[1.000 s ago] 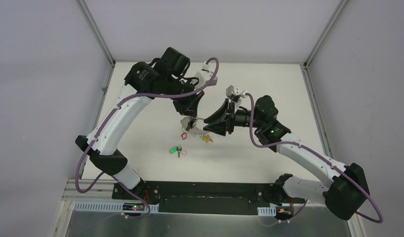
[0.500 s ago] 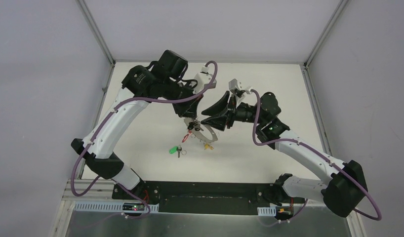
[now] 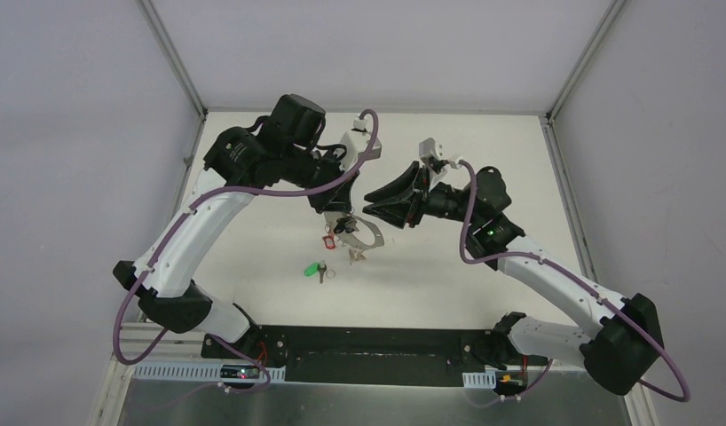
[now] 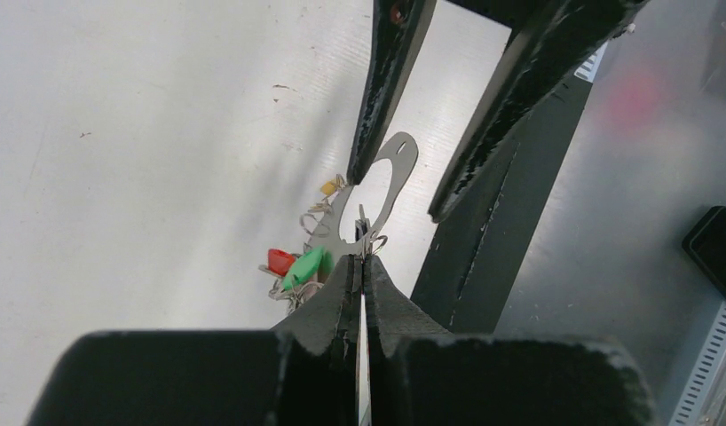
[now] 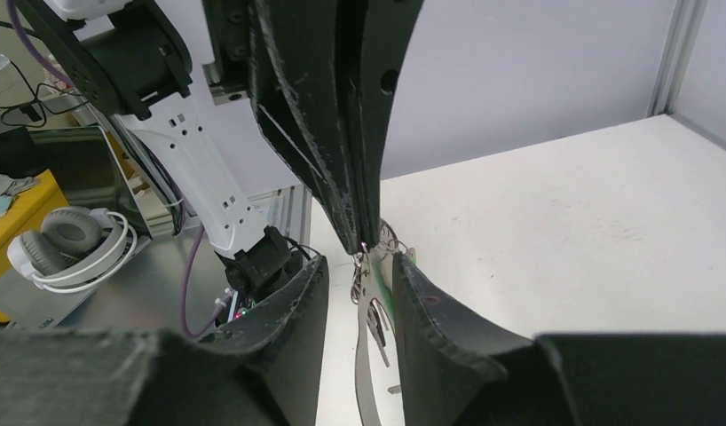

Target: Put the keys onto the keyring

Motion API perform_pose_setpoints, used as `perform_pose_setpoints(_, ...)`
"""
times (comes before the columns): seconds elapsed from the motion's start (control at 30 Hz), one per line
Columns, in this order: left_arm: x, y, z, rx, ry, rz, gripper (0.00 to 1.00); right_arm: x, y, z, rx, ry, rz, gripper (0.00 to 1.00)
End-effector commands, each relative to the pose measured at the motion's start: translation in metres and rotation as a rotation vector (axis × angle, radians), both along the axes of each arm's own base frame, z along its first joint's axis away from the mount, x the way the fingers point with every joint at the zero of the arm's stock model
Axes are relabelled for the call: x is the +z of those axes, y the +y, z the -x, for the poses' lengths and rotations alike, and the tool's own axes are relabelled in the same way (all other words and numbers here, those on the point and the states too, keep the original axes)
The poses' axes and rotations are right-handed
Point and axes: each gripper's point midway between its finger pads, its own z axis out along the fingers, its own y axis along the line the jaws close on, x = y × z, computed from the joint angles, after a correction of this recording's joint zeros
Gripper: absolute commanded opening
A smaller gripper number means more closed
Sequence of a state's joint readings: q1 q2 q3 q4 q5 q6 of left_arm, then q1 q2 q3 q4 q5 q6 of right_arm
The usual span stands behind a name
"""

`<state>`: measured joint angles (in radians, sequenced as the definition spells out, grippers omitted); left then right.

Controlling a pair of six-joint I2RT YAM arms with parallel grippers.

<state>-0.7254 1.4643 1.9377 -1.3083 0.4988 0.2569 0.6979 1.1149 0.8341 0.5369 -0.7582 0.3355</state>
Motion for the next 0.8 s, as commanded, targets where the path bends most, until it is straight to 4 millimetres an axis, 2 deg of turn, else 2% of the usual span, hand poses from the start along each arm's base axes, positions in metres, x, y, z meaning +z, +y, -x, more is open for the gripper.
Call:
perform_pose_setpoints(0.0, 0.025, -0.004, 0.004, -0.027, -0.075, 0.098, 0.00, 0.006, 0.008, 0.002, 0.047, -0.032, -0.018, 0.34)
perform_pose_setpoints(0.27, 0.026, -0.004, 0.005, -0.026, -0.082, 0.109, 0.00, 0.000, 0.024, 0.009, 0.122, -0.028, 0.005, 0.32)
perform_pose_setpoints(0.47, 0.025, -0.004, 0.007, -0.031, -0.079, 0.110, 0.00, 0.000, 0.027, 0.009, 0.133, -0.038, 0.006, 0.18)
perform_pose_setpoints(0.77, 0.024, -0.003, 0.007, -0.029, -0.077, 0.107, 0.00, 0.002, 0.031, 0.012, 0.160, -0.042, 0.003, 0.18)
